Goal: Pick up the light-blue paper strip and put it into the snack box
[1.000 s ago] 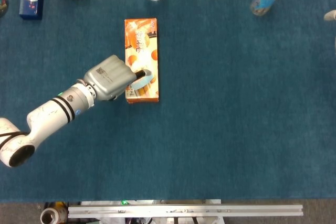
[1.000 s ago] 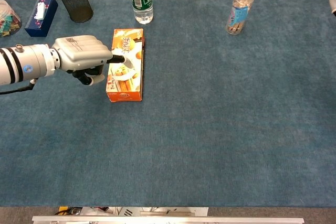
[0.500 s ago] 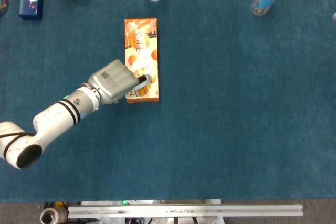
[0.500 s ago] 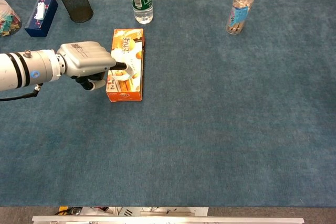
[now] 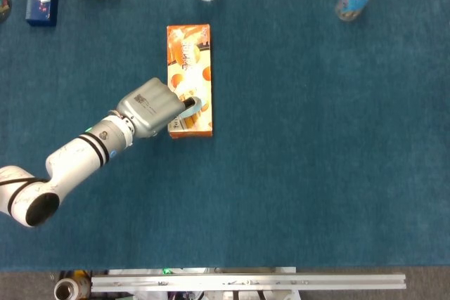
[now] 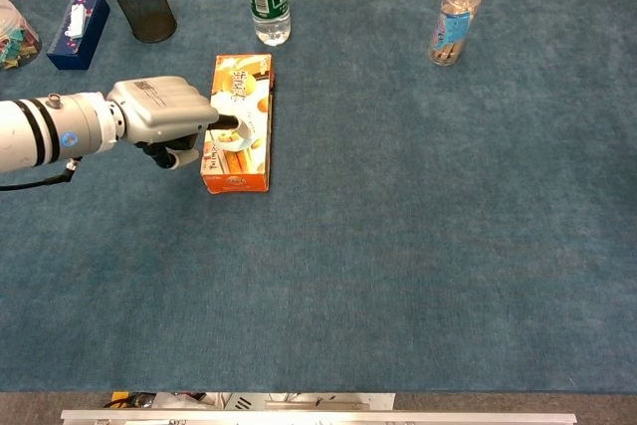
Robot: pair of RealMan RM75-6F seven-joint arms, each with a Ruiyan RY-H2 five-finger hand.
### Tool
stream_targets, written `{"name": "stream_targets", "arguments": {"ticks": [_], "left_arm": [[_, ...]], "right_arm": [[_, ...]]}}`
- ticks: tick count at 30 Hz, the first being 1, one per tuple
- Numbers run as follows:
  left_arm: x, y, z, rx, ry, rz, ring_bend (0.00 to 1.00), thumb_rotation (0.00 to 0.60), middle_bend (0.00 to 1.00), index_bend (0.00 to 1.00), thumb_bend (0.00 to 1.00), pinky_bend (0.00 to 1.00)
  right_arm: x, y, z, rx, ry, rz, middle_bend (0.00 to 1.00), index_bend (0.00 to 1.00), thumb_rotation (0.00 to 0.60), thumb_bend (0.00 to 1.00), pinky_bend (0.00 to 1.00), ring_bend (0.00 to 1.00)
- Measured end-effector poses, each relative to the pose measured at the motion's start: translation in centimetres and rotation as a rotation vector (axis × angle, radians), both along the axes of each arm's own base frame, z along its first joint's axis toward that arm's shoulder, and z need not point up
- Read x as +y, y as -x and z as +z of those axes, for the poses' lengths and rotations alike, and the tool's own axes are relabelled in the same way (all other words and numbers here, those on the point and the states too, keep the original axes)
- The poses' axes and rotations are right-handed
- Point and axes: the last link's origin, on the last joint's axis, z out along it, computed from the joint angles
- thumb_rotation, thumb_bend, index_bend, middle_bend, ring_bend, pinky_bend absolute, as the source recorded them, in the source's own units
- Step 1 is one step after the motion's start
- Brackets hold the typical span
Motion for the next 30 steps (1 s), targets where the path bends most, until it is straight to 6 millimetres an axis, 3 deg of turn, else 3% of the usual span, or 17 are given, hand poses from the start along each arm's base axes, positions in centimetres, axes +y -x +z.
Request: {"name": "stream_targets", "arguments": {"ticks": [30], "left_arm": [[-0.33,-0.49,-0.34,0.001,0.001,-0.009,1.00,0.600,0.99,0.14,0.99,1.00]], "right_arm": [[0.80,0.52,0.64,-0.010,0.013,-0.012,0.83,0.31,0.600,0.62,1.00,0.93]]}}
